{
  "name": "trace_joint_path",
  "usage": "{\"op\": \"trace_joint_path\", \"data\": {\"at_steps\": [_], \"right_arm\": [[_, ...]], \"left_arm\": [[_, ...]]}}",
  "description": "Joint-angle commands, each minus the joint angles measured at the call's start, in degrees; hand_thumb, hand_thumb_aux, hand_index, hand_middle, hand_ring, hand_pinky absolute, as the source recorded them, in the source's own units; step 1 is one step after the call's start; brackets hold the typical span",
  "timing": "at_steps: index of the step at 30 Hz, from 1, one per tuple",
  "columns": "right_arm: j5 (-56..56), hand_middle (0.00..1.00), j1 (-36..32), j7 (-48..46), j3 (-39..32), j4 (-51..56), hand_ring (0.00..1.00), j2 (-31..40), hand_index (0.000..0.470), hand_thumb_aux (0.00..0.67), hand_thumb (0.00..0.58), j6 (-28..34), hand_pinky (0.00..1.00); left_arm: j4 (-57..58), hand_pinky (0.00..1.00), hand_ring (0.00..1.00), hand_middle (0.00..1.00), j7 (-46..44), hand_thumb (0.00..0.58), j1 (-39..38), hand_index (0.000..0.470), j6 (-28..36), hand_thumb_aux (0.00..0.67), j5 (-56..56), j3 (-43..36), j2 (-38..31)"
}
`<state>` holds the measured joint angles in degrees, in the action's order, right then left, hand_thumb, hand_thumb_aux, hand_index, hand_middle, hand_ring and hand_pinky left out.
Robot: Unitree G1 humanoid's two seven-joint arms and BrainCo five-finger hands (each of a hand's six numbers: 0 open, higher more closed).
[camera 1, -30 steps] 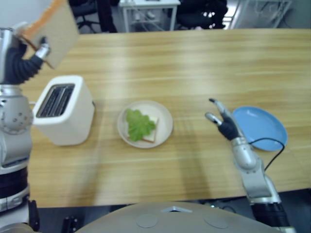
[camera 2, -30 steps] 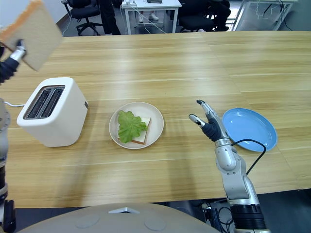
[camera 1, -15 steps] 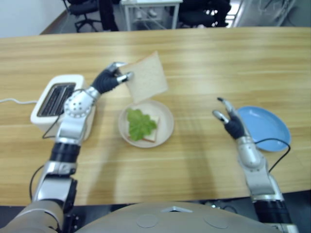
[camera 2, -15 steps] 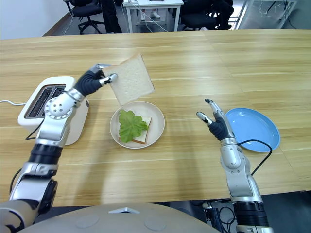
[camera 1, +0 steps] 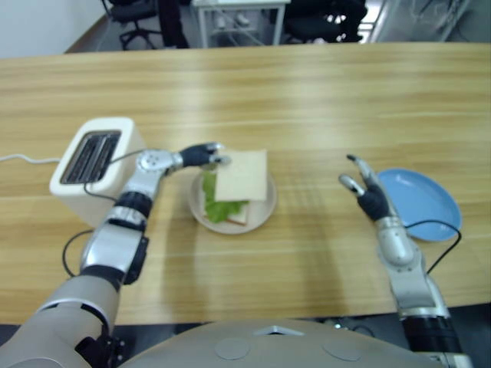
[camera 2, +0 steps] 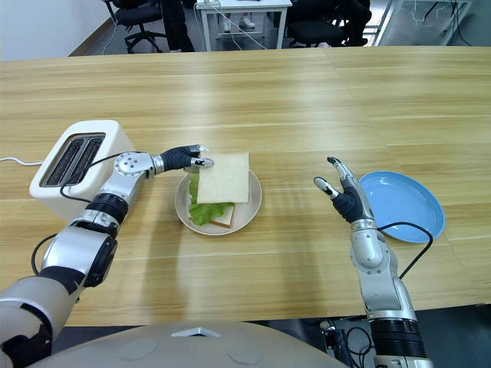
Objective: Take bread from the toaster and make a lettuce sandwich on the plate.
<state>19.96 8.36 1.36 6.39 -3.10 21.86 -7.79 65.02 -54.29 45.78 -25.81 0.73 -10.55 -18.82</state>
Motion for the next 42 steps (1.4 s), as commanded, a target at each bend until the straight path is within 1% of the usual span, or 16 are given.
{"op": "trace_joint_path", "data": {"at_steps": [1,6,12,18,23,29,33,40,42], "right_arm": [[0.63,0.0,0.84,-0.57,-1.7,0.18,0.0,-0.3,0.0,0.0,0.0,-0.12,0.0],[2.23,0.0,1.01,-0.65,-3.97,-0.77,0.0,-0.21,0.0,0.0,0.0,-0.39,0.0],[7.38,0.0,1.15,-1.0,-9.06,-3.02,0.0,0.82,0.0,0.0,0.0,-2.95,0.0],[11.84,0.0,0.46,-0.99,-12.53,-3.01,0.0,1.78,0.0,0.0,0.0,-3.75,0.0],[16.67,0.0,-0.89,-1.17,-16.33,-3.67,0.0,2.88,0.0,0.0,0.0,-5.36,0.0],[21.86,0.0,-3.86,-1.75,-20.36,-3.73,0.0,3.72,0.0,0.0,0.0,-6.15,0.0],[25.76,0.0,-6.64,-2.59,-24.35,-2.98,0.0,4.18,0.0,0.0,0.0,-7.56,0.0],[32.55,0.0,-13.39,-1.75,-32.21,4.37,0.0,3.87,0.0,0.0,0.0,-10.46,0.0],[34.24,0.0,-14.13,-1.68,-34.16,4.89,0.0,3.6,0.0,0.0,0.0,-10.92,0.0]], "left_arm": [[4.11,1.0,1.0,1.0,3.21,0.58,2.76,0.46,-1.78,0.67,3.43,0.1,-1.35],[5.5,1.0,1.0,1.0,4.99,0.58,3.78,0.46,-2.96,0.67,6.25,-0.39,-2.33],[6.7,1.0,1.0,1.0,8.5,0.58,4.97,0.46,-2.94,0.67,8.87,-0.26,-3.04],[7.61,1.0,1.0,1.0,7.93,0.58,4.26,0.46,-2.5,0.67,10.35,-0.82,-2.65],[8.8,1.0,1.0,1.0,7.87,0.58,3.43,0.46,-0.61,0.67,11.4,-0.92,-1.89],[9.74,1.0,1.0,1.0,7.67,0.58,1.67,0.46,1.12,0.67,13.54,-2.37,-0.07],[10.33,1.0,1.0,1.0,9.3,0.58,1.01,0.46,2.04,0.67,15.58,-3.34,0.54],[10.98,1.0,1.0,1.0,11.79,0.58,0.77,0.46,3.13,0.67,17.83,-4.66,0.72],[11.04,1.0,1.0,1.0,11.96,0.58,0.75,0.46,3.24,0.67,17.98,-4.91,0.85]]}}
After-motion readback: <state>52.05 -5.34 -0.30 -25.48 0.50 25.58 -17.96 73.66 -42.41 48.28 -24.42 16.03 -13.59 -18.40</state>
